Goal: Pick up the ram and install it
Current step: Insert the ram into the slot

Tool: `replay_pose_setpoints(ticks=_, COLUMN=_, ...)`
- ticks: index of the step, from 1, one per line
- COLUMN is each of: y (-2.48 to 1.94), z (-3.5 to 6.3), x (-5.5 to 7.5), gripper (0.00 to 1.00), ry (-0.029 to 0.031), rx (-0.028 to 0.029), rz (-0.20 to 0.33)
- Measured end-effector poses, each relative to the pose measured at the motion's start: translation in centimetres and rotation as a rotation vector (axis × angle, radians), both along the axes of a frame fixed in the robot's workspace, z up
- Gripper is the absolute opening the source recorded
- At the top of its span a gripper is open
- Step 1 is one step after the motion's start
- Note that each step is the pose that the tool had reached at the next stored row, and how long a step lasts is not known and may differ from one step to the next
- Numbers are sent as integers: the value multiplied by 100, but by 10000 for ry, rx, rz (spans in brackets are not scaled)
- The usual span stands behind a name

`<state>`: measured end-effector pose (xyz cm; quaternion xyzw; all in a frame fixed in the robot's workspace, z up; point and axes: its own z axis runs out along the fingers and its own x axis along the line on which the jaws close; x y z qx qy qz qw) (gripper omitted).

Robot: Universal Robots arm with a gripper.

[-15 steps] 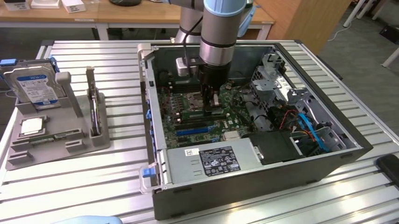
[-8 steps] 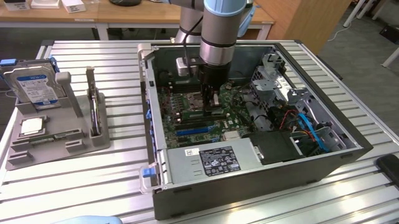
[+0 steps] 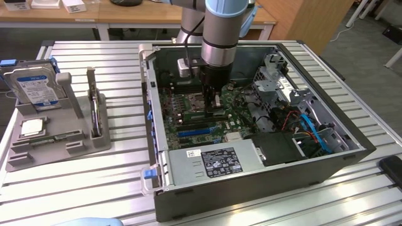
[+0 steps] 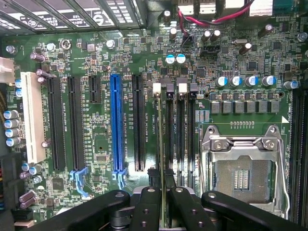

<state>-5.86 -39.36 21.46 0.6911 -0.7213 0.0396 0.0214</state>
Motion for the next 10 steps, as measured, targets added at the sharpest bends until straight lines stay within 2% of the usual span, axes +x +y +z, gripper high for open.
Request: replay_pose_setpoints(ticks=10, y=3, z=-21, x=-1, gripper=14, ry=9, rx=-2, rz=-1)
